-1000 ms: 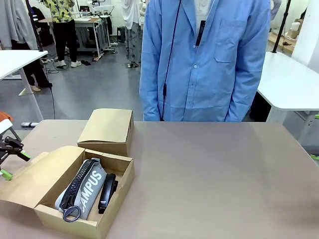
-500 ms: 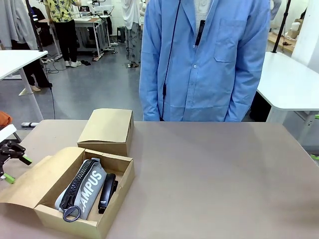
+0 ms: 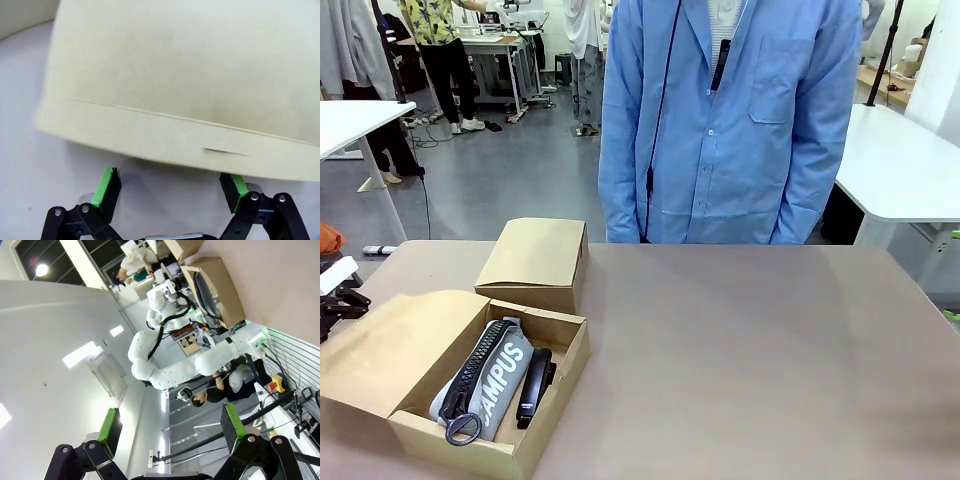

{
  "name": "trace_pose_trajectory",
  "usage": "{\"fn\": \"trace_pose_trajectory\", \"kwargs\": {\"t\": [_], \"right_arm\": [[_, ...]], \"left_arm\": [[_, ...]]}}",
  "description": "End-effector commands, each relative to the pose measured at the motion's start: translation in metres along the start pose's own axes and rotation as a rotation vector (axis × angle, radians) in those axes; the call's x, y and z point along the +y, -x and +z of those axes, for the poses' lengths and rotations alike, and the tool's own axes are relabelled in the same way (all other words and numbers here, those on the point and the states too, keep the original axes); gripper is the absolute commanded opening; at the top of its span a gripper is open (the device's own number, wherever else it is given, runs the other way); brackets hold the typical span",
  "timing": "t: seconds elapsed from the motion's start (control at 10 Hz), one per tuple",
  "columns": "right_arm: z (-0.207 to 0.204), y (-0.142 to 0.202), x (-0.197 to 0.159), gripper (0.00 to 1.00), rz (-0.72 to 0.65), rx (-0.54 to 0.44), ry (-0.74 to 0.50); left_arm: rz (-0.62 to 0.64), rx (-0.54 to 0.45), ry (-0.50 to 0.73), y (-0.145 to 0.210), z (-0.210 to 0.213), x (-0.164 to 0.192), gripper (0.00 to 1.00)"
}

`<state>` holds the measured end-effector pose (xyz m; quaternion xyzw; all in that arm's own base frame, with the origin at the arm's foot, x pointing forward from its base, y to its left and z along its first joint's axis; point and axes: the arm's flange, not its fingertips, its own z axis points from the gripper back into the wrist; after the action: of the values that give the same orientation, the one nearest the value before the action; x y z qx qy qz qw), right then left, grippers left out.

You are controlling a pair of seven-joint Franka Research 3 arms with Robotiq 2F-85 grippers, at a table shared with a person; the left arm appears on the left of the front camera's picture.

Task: Place items inside the box.
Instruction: Close the lid of the Mailer Box closest to the robot.

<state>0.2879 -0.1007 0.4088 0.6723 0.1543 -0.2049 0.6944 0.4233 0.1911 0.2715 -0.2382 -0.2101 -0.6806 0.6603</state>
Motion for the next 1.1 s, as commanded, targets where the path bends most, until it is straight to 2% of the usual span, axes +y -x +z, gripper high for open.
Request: {"fn": "trace_pose_trajectory", "kwargs": {"t": [0.0,0.1,0.3,0.7,1.0], "right_arm": [[0.001,0.001,0.007,1.00,-0.017,0.002,-0.014],[0.001,0.001,0.007,1.00,-0.017,0.002,-0.014],[0.001,0.001,0.007,1.00,-0.017,0.002,-0.014],[0.001,0.001,0.007,1.00,-0.017,0.002,-0.014],[0.001,0.001,0.007,1.00,-0.017,0.002,-0.014]], "left_arm": [[0.015,0.052,0.001,0.009,-0.007,0.000,1.00],[0.022,0.066,0.002,0.014,-0.008,0.002,1.00],[0.003,0.020,0.000,0.011,-0.012,0.001,1.00],[-0.048,-0.212,-0.047,-0.019,-0.013,-0.007,1.00],[-0.089,-0.346,-0.073,-0.051,-0.014,-0.014,1.00]]}}
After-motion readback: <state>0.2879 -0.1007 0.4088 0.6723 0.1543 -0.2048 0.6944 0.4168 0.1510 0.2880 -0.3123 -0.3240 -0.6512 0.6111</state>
